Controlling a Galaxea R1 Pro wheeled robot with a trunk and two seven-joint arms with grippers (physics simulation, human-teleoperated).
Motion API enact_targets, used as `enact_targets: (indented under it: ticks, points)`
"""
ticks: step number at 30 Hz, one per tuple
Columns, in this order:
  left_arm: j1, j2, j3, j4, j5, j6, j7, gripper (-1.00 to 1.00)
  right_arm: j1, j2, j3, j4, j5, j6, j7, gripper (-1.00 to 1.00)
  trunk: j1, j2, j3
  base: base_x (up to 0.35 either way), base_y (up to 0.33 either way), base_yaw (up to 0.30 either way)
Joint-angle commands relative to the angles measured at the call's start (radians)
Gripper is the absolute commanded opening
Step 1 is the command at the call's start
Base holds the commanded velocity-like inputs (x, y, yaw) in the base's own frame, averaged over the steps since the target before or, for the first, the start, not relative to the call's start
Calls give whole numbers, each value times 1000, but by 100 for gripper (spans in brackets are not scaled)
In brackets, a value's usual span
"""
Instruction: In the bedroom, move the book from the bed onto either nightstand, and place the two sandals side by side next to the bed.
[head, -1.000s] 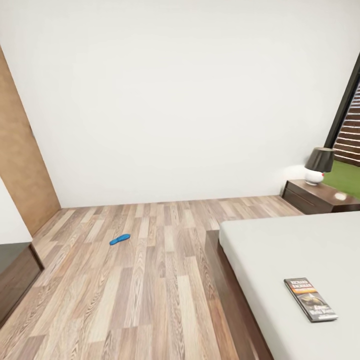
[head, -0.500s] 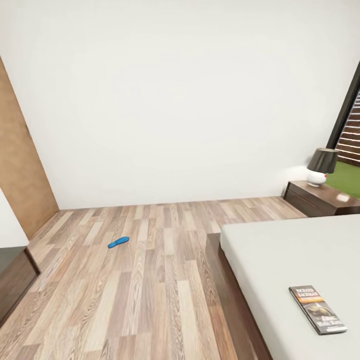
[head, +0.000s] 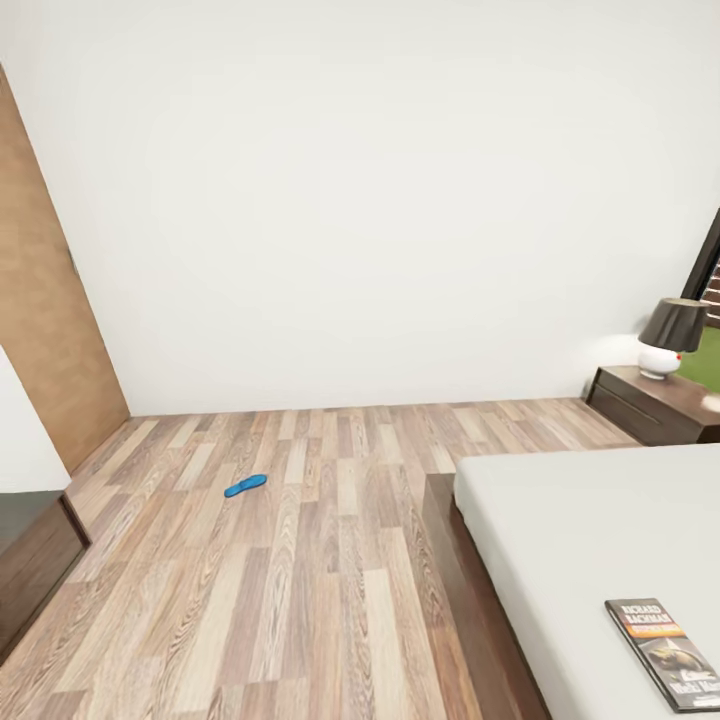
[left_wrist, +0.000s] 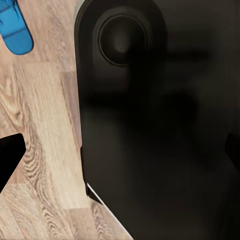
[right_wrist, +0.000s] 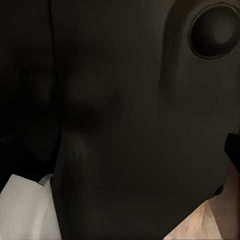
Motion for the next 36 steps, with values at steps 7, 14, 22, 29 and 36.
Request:
enact_targets:
  ticks: [7, 14, 22, 29, 36]
  points:
    - [0, 0, 0, 0, -1, -2, 0, 100, 0, 0, 0, -1, 1, -1, 1, 100, 0, 0, -3, 131, 0, 45]
    - [0, 0, 0, 0, -1, -2, 0, 100, 0, 0, 0, -1, 1, -1, 1, 100, 0, 0, -3, 131, 0, 12]
    - [0, 0, 0, 0, -2, -3, 0, 100, 0, 0, 0, -1, 1, -1, 1, 100, 0, 0, -3, 131, 0, 3]
    - [0, 0, -1, 0, -2, -3, 0, 100, 0, 0, -1, 0, 1, -1, 1, 100, 0, 0, -3, 138, 0, 1]
    - [0, 0, -1, 0, -2, -3, 0, 100, 0, 0, -1, 0, 1, -1, 1, 100, 0, 0, -3, 146, 0, 0]
